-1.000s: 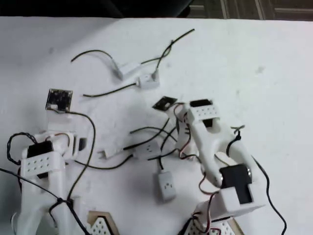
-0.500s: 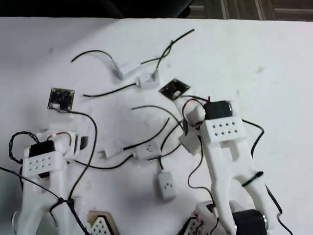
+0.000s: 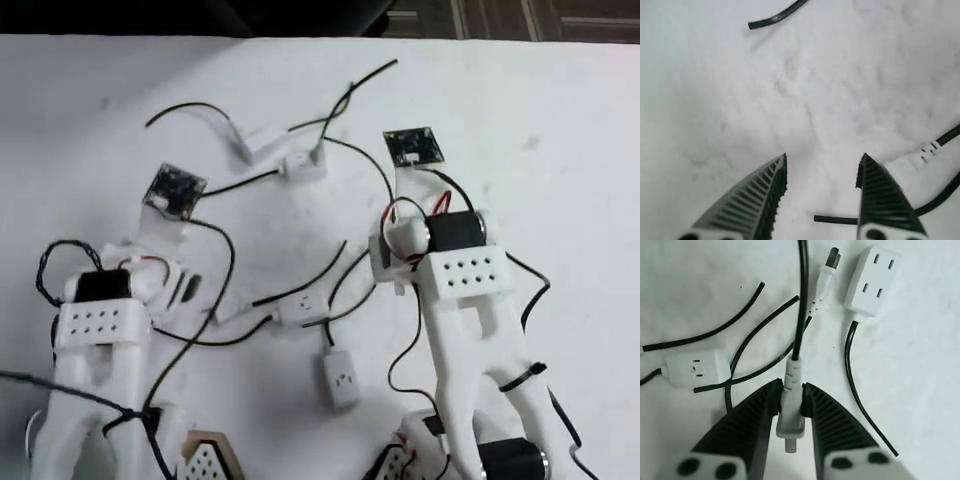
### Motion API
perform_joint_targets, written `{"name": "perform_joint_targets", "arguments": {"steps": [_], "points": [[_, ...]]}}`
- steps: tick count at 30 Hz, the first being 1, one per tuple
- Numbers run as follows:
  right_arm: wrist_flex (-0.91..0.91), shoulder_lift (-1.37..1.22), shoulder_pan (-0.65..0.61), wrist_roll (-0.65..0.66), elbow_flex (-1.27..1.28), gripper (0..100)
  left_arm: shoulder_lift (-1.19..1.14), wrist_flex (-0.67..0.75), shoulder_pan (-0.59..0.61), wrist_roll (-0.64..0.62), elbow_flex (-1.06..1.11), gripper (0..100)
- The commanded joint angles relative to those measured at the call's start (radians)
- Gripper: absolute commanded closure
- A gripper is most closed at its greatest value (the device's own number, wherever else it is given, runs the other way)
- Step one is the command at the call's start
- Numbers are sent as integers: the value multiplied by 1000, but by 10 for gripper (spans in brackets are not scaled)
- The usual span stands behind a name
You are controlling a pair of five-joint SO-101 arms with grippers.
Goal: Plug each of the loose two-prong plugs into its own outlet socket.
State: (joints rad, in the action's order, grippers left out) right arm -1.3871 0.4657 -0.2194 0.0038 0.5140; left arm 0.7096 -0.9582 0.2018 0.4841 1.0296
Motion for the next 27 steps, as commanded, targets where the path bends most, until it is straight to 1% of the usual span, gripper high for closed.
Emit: {"name": "perform_joint_targets", "arguments": {"steps": [1, 3, 6, 8, 11, 15, 18, 22, 27], "points": [[13, 39, -44, -91, -31, 981, 25, -97, -51, 14, -155, 771], [13, 39, -58, -160, -31, 981, 21, -121, -87, 25, -178, 770], [12, 39, -42, -258, -29, 981, 19, -161, -148, 114, -173, 735], [21, 38, -15, -270, -9, 981, 18, -176, -185, 157, -163, 723], [77, 38, 27, -275, 37, 981, 18, -175, -226, 187, -155, 722], [162, 38, 108, -276, 91, 981, 18, -176, -311, 175, -155, 722], [188, 38, 176, -276, 94, 981, -19, -175, -400, 141, -164, 722], [203, 38, 208, -276, 97, 981, -185, -157, -495, 94, -244, 722], [203, 38, 206, -276, 98, 981, -421, -149, -538, 68, -407, 721]]}}
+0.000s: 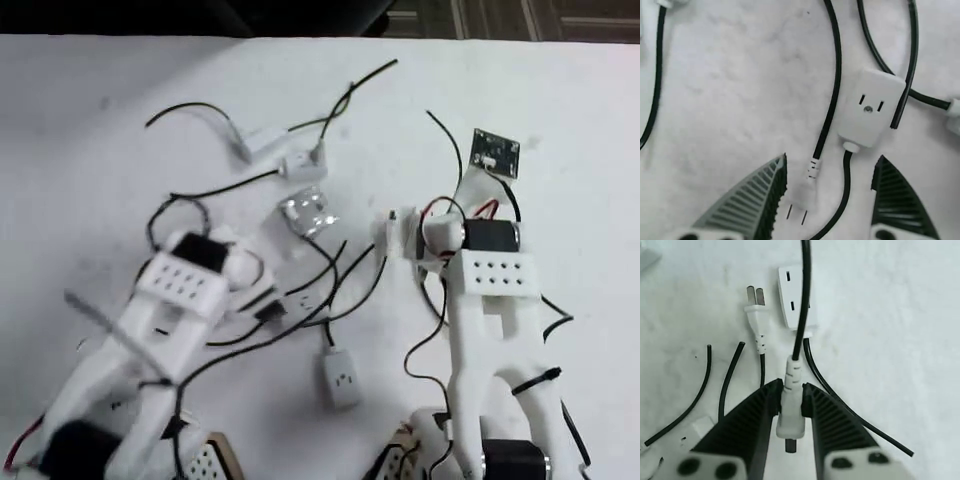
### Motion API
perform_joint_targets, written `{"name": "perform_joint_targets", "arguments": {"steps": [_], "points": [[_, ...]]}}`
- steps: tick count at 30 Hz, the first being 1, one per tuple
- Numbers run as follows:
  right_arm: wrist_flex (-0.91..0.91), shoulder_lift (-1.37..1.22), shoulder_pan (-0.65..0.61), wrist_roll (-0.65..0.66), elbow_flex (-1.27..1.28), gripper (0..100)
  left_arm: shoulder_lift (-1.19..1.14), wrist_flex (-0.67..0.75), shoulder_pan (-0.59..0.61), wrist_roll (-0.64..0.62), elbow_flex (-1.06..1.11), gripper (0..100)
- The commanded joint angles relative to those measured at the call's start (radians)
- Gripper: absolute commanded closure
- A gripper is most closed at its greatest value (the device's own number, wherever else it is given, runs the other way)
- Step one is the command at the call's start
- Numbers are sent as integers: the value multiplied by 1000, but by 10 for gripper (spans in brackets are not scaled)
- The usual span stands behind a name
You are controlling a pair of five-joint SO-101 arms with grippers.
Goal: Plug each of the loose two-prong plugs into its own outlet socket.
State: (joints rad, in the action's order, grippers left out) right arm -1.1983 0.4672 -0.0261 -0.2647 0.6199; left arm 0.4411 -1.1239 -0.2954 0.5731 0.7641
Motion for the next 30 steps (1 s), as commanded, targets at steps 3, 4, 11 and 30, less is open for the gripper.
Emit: {"name": "perform_joint_targets", "arguments": {"steps": [3, 4, 11, 30], "points": [[15, 36, 13, -8, -8, 981, -255, 17, -76, -21, -207, 721], [15, 36, 13, -8, -8, 981, -286, 15, -91, -20, -224, 721], [15, 36, 13, -5, -6, 981, -429, 32, -143, -11, -247, 722], [10, 36, 15, -2, -6, 981, -420, -31, 166, -12, -497, 740]]}}
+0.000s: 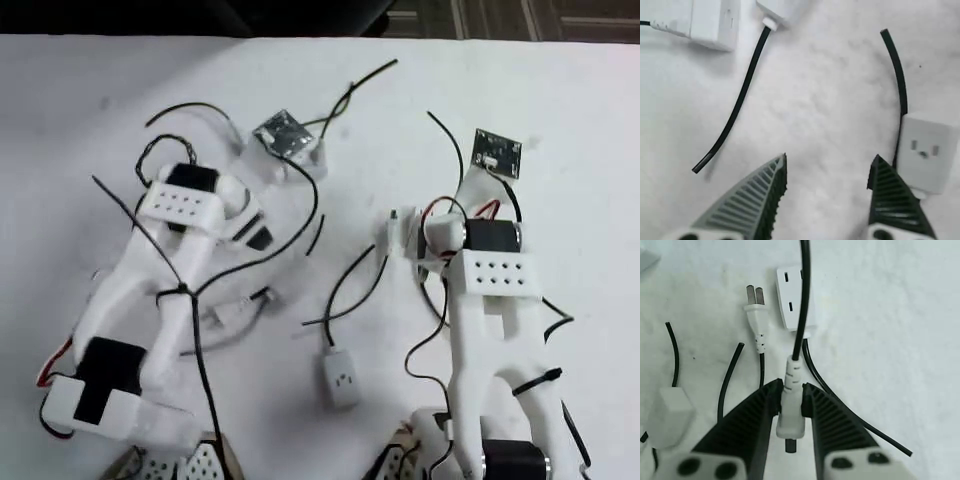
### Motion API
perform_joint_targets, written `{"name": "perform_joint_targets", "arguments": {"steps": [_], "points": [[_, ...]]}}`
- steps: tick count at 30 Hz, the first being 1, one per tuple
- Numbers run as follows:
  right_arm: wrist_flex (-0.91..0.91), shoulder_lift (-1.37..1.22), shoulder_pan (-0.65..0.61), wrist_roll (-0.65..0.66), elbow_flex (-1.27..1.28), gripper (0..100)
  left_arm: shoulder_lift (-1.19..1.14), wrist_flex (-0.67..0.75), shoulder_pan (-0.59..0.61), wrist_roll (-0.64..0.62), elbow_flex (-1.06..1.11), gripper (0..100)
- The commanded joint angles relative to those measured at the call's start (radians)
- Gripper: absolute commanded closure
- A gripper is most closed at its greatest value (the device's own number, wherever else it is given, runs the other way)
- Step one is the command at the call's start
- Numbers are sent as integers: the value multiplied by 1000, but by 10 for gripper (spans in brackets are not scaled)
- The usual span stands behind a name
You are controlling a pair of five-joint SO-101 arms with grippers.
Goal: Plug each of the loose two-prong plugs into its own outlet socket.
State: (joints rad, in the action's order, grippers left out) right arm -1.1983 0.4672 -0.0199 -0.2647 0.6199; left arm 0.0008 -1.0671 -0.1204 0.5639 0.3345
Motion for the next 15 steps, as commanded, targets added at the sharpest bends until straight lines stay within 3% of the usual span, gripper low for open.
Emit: {"name": "perform_joint_targets", "arguments": {"steps": [1, 10, 15], "points": [[10, 36, 8, -2, -6, 981, 21, -112, -24, -3, -72, 740], [10, 35, 7, 0, -6, 981, 21, -181, -219, -18, -21, 740], [10, 31, 7, 0, -6, 981, 13, -74, -283, -72, 74, 738]]}}
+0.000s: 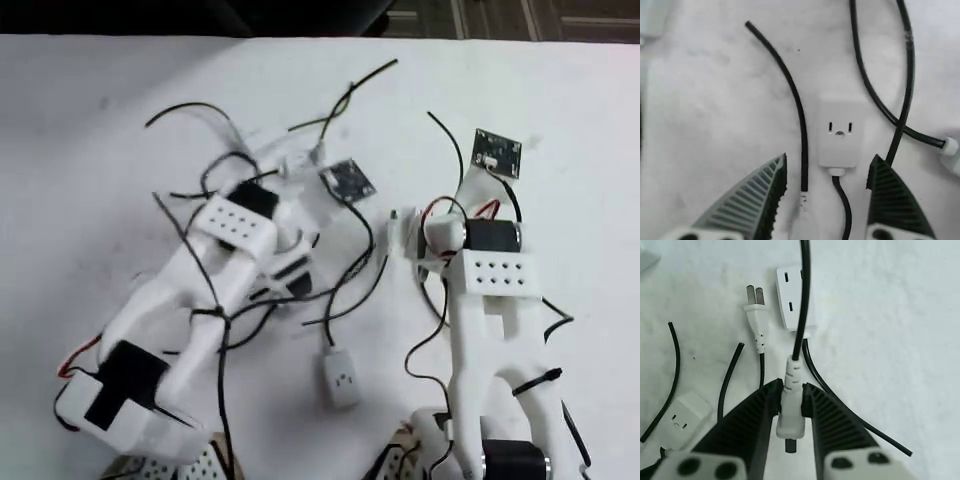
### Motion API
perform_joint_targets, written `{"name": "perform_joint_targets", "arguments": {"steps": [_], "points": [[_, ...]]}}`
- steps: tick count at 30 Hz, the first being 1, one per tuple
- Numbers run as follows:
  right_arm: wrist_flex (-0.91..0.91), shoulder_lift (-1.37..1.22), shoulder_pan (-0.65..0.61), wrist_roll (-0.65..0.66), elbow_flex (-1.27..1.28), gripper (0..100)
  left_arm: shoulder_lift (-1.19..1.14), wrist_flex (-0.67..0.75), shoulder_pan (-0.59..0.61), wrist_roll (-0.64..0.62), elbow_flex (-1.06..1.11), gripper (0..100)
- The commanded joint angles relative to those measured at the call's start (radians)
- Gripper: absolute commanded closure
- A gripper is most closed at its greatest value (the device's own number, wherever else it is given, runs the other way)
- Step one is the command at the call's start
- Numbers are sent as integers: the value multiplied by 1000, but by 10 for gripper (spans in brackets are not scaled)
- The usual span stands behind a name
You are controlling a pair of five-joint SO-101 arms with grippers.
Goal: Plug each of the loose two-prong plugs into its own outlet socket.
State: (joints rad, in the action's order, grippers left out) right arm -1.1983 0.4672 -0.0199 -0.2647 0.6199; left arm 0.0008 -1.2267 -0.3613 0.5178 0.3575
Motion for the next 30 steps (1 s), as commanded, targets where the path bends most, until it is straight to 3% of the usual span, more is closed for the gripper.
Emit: {"name": "perform_joint_targets", "arguments": {"steps": [1, 5, 14, 21, 27, 30], "points": [[10, 30, 7, 0, -6, 981, 13, 121, -42, -26, 75, 738], [10, 28, 5, 0, -6, 981, 13, 203, -42, -28, 140, 740], [10, 28, 4, 0, -6, 981, -67, 198, -71, -29, 124, 740], [10, 28, 7, 2, -6, 981, -262, 37, -79, -35, -92, 789], [10, 28, 7, 2, -5, 981, -334, -23, -74, -35, -175, 797], [10, 28, 7, 2, -5, 981, -317, -26, -79, -35, -178, 858]]}}
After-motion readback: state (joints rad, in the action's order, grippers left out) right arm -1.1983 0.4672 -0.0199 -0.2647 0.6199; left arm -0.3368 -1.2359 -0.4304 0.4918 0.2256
